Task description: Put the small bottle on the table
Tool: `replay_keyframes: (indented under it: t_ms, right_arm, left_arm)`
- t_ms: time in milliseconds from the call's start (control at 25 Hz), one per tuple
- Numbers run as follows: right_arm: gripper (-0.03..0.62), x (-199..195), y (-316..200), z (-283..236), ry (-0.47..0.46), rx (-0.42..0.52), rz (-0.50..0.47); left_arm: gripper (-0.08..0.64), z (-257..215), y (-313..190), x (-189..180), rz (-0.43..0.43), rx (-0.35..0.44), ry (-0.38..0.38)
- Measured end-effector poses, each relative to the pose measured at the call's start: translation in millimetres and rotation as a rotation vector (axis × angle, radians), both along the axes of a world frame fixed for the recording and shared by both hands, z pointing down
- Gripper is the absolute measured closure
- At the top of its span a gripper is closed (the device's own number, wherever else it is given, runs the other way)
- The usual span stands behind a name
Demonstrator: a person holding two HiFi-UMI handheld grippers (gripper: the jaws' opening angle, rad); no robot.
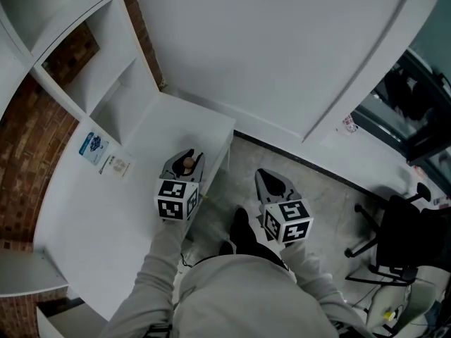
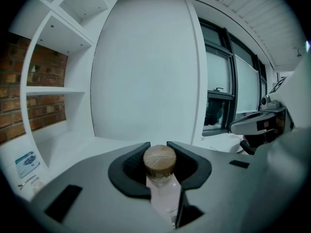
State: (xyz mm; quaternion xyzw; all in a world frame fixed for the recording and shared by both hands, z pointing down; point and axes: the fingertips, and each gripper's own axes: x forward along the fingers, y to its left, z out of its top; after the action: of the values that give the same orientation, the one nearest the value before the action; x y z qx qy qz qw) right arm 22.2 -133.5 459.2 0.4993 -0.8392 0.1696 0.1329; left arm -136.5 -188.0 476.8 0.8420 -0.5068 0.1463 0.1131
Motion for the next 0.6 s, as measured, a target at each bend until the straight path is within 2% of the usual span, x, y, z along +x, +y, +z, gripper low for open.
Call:
replay_keyframes:
  t_ms: [600]
  right_arm:
    - [0.565,41.7,-62.4,15.8,-0.024,-0.058,0.036]
  left_arm:
    - [0.445,18.7,-106.6,39.1,0.001,-0.018,-0.026]
